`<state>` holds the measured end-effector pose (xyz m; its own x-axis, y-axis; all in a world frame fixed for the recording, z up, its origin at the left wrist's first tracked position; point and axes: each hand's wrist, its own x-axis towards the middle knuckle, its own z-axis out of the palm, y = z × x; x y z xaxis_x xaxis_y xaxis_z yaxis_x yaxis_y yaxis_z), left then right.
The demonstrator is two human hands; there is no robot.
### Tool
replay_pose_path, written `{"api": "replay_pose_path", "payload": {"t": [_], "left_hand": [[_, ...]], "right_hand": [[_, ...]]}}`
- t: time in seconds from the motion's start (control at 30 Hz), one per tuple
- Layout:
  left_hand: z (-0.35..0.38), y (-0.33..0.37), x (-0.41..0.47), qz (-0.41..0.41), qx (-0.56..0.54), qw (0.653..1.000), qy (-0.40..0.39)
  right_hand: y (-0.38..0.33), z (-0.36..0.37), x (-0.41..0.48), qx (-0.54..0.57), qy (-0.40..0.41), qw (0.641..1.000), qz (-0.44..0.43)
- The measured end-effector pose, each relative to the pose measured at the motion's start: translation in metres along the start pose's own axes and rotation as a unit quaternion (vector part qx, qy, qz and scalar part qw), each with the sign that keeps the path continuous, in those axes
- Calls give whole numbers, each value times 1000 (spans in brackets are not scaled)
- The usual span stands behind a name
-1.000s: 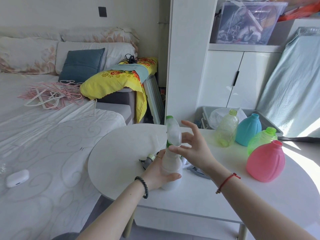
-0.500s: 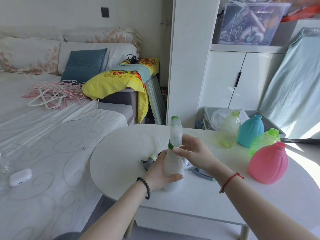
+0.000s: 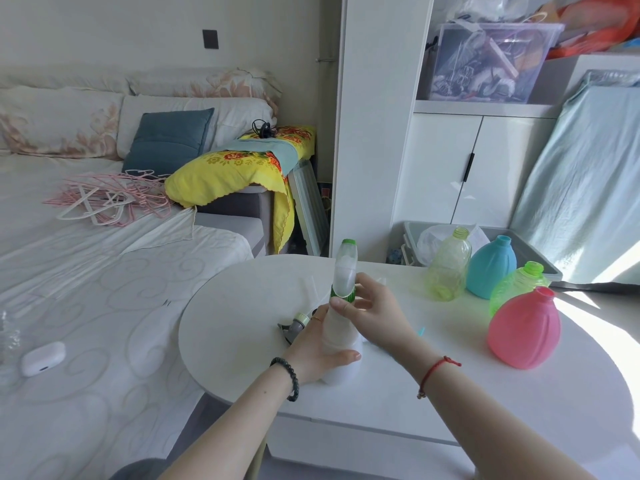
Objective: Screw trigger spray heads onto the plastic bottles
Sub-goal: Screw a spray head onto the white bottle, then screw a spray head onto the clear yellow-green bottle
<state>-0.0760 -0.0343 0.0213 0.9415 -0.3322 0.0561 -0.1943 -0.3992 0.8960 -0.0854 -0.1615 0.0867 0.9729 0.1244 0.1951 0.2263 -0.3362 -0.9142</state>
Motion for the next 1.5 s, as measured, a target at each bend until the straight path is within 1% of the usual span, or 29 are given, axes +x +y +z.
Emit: {"api": "replay_pose_path", "payload": {"t": [0.1, 0.2, 0.33, 0.4, 0.47, 0.57, 0.63, 0.7, 0.73, 0.77, 0.87, 1.0, 1.13, 1.33, 1.43, 1.5], "left_hand": [[2, 1, -2, -1, 5, 1000, 20], [5, 1, -8, 10, 15, 998, 58], [1, 3, -17, -22, -43, 995, 92], [-13, 9, -14, -33, -74, 991, 103], [-38, 17, -7, -25, -96, 987, 124], [-80, 27, 9, -2, -112, 981, 158], [-106, 27, 25, -1, -111, 977, 183], [-124, 26, 39, -11, -110, 973, 202], [-137, 18, 55, -13, -105, 972, 211], [-150, 7, 72, -15, -99, 971, 215], [-159, -5, 89, -29, -90, 972, 215], [-175, -46, 139, -51, -61, 971, 224], [-177, -80, 172, -77, -41, 972, 217], [-170, -100, 188, -79, -45, 974, 210], [-169, -96, 179, -75, -55, 976, 198], [-168, -90, 168, -75, -53, 973, 213]], "right_hand": [[0, 1, 0, -2, 5, 1000, 2], [2, -2, -3, 26, 2, 1000, -1], [-1, -11, -4, 74, -41, 996, -30], [-6, -19, 1, 82, -41, 995, -38], [-9, -26, 9, 64, -36, 997, -35], [-7, -21, 25, 12, -65, 998, -24], [-4, -5, 42, -21, -92, 995, -22], [-5, 13, 59, -44, -99, 994, -24], [-1, 29, 82, -47, -103, 993, -28], [2, 44, 105, -50, -102, 993, -32], [6, 67, 133, -63, -76, 994, -47], [36, 96, 196, -83, -91, 992, 3], [71, 110, 232, -99, -125, 986, 41], [94, 115, 242, -105, -117, 986, 56], [86, 109, 234, -125, -134, 981, 60], [76, 100, 223, -114, -130, 983, 59]]}}
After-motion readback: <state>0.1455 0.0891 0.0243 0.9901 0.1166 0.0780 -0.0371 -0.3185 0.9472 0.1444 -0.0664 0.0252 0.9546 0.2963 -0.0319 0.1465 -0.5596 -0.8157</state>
